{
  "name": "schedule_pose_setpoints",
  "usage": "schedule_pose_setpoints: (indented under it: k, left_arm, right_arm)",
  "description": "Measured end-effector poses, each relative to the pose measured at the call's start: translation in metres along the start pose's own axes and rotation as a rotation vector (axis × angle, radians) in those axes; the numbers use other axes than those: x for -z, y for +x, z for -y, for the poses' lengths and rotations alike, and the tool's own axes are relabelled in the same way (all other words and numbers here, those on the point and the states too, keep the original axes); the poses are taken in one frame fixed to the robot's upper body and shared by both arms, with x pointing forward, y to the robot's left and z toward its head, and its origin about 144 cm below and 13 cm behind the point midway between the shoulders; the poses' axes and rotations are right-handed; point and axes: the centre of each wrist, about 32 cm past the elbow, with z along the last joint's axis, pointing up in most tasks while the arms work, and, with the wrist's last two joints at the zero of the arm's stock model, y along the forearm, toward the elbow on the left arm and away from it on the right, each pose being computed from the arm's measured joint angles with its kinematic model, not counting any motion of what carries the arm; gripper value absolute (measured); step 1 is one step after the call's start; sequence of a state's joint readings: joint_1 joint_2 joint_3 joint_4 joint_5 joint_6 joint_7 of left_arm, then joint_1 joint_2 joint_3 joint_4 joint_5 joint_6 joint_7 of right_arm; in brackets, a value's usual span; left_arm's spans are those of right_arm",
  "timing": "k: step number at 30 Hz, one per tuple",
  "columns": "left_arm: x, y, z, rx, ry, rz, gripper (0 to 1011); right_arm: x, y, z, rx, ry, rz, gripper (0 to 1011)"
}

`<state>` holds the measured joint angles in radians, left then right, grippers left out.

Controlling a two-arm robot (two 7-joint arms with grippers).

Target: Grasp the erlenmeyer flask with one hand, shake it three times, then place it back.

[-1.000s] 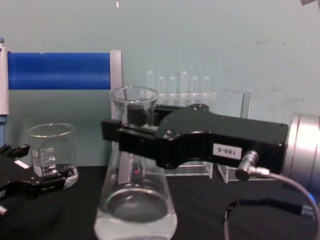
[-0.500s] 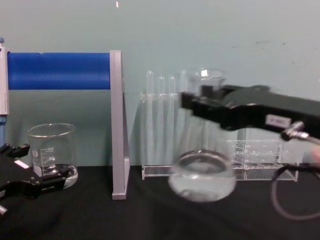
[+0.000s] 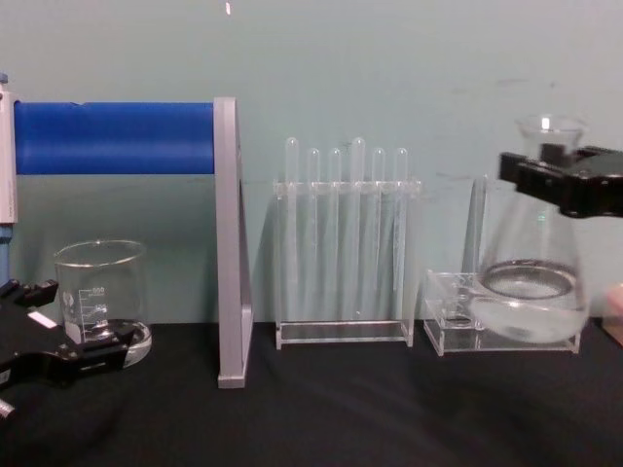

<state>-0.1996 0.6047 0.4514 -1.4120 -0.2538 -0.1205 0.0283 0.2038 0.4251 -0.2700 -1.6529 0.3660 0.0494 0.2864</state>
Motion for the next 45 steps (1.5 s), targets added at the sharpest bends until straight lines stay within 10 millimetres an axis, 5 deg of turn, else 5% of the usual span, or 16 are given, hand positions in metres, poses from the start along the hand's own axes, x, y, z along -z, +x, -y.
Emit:
schedule_pose_setpoints:
  k: [21, 45]
  left_arm:
    - [0.000, 0.000, 0.000, 0.000, 0.000, 0.000, 1001]
    - [0.000, 0.000, 0.000, 0.000, 0.000, 0.000, 1001]
  right_arm:
    - [0.003, 0.012, 0.008, 0.077, -0.012, -0.007, 456]
    - [0.001, -0.032, -0.008, -0.168, 0.000, -0.046, 456]
